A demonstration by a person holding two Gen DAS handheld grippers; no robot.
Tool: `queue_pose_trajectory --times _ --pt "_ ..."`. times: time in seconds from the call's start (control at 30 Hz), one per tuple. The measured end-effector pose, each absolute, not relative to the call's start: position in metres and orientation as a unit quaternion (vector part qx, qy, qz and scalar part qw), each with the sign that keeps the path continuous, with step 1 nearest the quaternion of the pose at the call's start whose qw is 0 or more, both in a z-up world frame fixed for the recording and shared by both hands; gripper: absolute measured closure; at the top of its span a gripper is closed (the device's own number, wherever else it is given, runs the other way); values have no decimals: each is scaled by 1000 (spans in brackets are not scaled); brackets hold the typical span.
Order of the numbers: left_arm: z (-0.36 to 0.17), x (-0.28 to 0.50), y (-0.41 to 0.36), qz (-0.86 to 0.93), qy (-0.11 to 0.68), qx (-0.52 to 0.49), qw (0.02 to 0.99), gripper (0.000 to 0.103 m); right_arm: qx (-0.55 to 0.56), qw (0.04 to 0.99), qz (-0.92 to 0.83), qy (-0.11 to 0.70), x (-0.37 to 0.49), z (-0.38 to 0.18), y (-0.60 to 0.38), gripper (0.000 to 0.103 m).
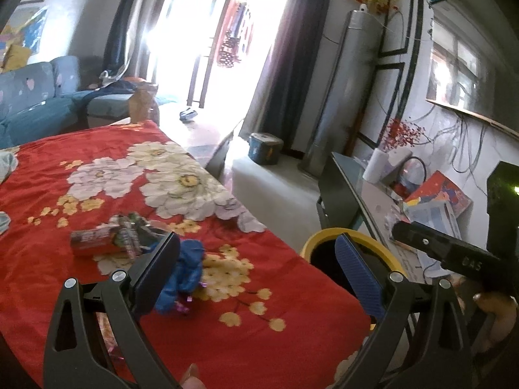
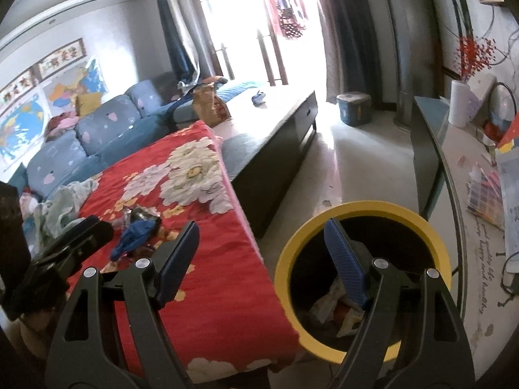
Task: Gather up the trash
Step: 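Move both open tools back over the remaining trash on the bedspread, then grasp the purple snack wrapper with the left tool while the right tool grasps the blue cloth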
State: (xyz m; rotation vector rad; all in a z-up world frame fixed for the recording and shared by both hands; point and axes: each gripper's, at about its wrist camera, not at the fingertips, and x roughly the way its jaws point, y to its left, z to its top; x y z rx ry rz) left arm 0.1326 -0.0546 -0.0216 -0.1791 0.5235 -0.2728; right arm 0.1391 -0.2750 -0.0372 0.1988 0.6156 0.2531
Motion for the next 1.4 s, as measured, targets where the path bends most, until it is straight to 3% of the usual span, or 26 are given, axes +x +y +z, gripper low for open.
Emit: queue_pose_trajectory --times 0.87,1.17,1.3,1.4 --pt "-26 120 41 -37 261 -130 956 9 73 916 224 323 144 -34 -187 32" --pt "-36 122 65 -30 296 -128 946 10 72 900 254 347 166 -45 -154 32" --pt "-47 126 70 -28 321 -130 938 11 73 889 267 364 180 -53 -143 37" --pt "-57 128 69 -35 337 -128 932 18 81 880 272 382 191 -62 -136 39"
